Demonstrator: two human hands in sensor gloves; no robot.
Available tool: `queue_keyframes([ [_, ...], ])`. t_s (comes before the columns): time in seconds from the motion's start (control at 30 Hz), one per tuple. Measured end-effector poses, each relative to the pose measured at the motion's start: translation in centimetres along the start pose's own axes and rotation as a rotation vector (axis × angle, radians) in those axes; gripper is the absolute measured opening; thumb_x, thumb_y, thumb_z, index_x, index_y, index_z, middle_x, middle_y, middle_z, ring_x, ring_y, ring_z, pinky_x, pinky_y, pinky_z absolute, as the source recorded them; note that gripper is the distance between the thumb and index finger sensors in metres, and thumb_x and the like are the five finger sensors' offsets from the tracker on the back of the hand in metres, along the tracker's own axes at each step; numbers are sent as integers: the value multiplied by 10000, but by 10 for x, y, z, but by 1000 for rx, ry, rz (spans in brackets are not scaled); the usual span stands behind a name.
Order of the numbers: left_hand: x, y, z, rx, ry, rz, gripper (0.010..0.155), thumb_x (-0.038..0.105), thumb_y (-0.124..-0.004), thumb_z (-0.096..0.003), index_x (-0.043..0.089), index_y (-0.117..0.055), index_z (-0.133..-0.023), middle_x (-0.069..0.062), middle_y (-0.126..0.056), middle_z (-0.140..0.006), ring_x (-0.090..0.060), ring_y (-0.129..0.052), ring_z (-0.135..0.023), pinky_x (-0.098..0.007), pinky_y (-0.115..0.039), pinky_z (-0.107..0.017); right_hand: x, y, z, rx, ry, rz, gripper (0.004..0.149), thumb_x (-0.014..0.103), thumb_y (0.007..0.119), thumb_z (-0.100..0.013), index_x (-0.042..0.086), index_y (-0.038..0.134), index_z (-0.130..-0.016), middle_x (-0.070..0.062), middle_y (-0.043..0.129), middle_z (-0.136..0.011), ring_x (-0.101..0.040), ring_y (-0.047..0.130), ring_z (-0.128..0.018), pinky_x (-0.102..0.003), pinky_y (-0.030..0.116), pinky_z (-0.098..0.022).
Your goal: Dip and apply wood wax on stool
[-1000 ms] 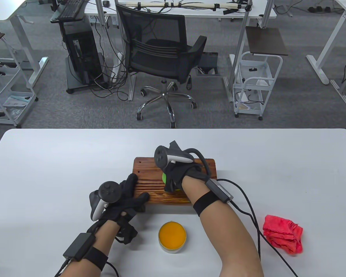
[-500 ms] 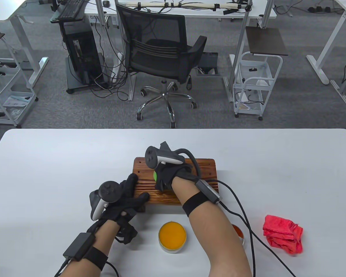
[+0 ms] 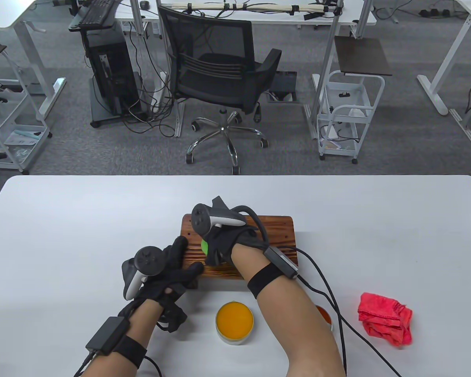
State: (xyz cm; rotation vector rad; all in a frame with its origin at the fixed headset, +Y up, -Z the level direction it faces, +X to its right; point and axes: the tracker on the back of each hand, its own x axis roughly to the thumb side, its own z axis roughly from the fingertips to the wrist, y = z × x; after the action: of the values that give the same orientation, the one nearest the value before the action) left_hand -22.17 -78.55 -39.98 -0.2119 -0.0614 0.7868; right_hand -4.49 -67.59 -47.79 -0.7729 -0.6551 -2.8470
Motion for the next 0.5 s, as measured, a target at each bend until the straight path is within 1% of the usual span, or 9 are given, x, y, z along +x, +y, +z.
queue_keyframes([
  [0.07,0,0,0,0,0,-1,1040,785,-765,-449,398,-115,-1162,-230,-222,-1257,-590,-105,-1066,-850,-165,-646,-3,-2,-3,-10,43,1,951,582,982,-357,225,536,-1116,-126,467,-1204,-520,526,-998,-637,611,-691],
  [0.13,0,0,0,0,0,-1,1041,785,-766,-448,397,-116,-1162,-229,-224,-1257,-589,-105,-1067,-850,-166,-646,2,-2,-9,-34,57,-9,952,580,978,-364,222,520,-1117,-132,453,-1204,-525,518,-995,-641,603,-691],
  [0.2,0,0,0,0,0,-2,1042,786,-766,-448,397,-115,-1163,-230,-222,-1257,-589,-103,-1067,-850,-165,-647,10,-1,-11,-49,32,-7,951,579,972,-368,222,508,-1118,-133,441,-1204,-526,510,-996,-644,597,-693],
  [0.27,0,0,0,-1,-1,-2,1046,783,-771,-444,395,-116,-1163,-231,-223,-1257,-591,-104,-1066,-849,-164,-647,16,0,-8,-32,-31,-7,946,575,968,-371,229,504,-1118,-123,438,-1206,-522,505,-1001,-641,597,-699],
  [0.33,0,0,0,-3,-2,-5,1047,786,-769,-444,397,-114,-1163,-229,-223,-1257,-590,-105,-1067,-850,-165,-647,14,-2,-6,-2,-40,8,940,573,970,-367,236,516,-1119,-115,446,-1209,-515,509,-1008,-640,598,-705],
  [0.4,0,0,0,-4,-2,0,1046,785,-769,-446,397,-113,-1162,-229,-222,-1258,-589,-104,-1068,-849,-164,-647,12,-5,-8,12,-14,-15,931,566,974,-371,230,532,-1119,-123,456,-1209,-520,508,-1008,-648,594,-700],
  [0.5,0,0,0,-4,-2,0,1045,786,-767,-446,397,-114,-1162,-230,-223,-1257,-589,-105,-1068,-850,-164,-646,17,-6,-16,-11,14,7,937,564,966,-378,224,506,-1120,-130,435,-1210,-526,495,-1008,-652,584,-703],
])
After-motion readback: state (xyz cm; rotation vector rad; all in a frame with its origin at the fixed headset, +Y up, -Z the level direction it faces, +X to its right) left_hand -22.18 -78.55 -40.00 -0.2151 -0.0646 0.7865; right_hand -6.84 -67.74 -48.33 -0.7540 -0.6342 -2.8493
